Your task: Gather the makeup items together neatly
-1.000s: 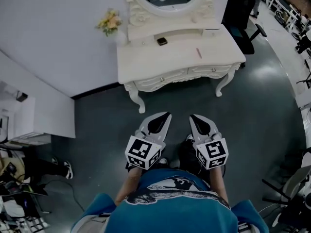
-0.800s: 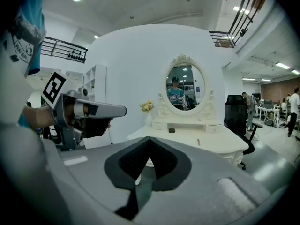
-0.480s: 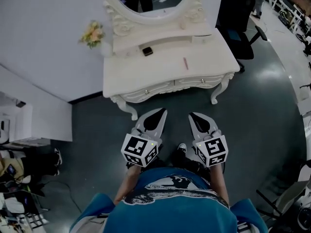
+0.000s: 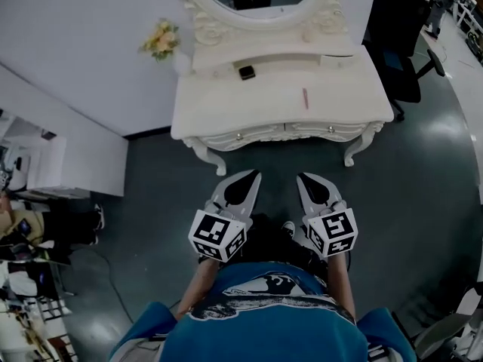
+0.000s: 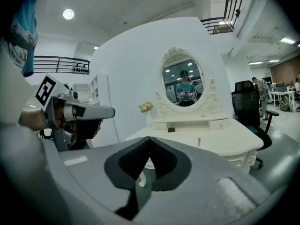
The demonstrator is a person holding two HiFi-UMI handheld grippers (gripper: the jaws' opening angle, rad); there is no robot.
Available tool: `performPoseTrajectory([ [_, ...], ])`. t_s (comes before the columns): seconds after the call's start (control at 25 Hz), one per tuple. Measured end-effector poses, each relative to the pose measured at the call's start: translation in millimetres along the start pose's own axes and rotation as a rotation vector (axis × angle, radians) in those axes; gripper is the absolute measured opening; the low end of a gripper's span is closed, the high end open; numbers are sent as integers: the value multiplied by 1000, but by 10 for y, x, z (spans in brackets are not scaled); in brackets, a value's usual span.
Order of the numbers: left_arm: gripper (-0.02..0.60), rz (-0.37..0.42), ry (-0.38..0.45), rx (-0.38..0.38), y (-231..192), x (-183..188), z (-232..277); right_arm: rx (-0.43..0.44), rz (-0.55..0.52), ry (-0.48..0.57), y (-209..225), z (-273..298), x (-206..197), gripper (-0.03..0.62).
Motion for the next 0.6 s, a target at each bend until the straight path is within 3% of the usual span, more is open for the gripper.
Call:
performPoseTrajectory([
  [0.32, 18, -14, -46, 26, -8, -168, 103, 28, 23, -33, 90, 74, -154, 3],
  [0.6, 18, -10, -46, 7, -133, -109, 415, -49, 20, -34, 495, 154, -82, 3],
])
Point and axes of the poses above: the fingertips, and each gripper's own axes: z forward along the fingers, y to its right, x out of its top, the point moved 1 cm from there along -z, backward along the fingers
